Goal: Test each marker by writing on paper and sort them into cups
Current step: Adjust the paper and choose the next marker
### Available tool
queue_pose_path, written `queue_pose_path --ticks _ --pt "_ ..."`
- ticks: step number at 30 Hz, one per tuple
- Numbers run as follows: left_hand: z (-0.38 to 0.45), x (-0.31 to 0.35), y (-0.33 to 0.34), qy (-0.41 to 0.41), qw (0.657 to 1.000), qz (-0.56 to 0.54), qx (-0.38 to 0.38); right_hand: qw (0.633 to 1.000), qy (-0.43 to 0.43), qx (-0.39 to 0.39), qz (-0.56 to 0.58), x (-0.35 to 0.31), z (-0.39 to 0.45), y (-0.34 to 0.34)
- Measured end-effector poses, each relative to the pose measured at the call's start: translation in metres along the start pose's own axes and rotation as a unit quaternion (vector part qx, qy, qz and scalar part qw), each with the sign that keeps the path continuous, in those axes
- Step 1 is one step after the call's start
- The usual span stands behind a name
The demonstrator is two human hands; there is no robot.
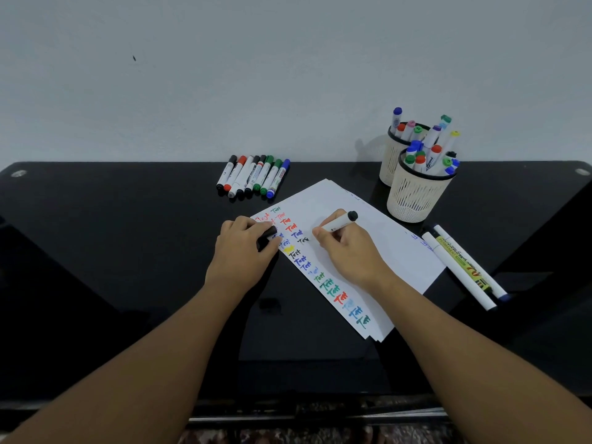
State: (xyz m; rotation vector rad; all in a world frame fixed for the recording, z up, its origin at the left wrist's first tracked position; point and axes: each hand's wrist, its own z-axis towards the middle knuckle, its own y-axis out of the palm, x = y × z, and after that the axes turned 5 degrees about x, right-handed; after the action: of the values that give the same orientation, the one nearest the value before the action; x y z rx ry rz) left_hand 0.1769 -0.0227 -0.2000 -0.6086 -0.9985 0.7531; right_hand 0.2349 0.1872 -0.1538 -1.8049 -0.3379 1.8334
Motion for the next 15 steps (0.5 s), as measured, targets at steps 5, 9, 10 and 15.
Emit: queue_pose_path --ticks 5,9,10,15 --pt "-0.0005 0.0001 0.0000 0.000 1.000 -0.002 -0.002 1.000 0.002 0.004 0.012 -0.0005 0.0003 0.0001" --pt "-0.0011 -0.0004 0.0003 0.002 1.000 -0.004 0.002 1.000 0.001 -0.001 -0.011 -0.0023 -0.0006 0.0017" --pt "-0.0009 -0.0004 0.0002 0.003 1.000 -0.006 0.005 1.000 -0.002 0.000 -0.012 -0.0014 -0.0003 0.0016" --pt "-0.0011 0.0001 0.0002 0.006 1.000 -0.008 0.005 1.000 0.004 0.008 0.014 0.0004 0.0001 -0.0006"
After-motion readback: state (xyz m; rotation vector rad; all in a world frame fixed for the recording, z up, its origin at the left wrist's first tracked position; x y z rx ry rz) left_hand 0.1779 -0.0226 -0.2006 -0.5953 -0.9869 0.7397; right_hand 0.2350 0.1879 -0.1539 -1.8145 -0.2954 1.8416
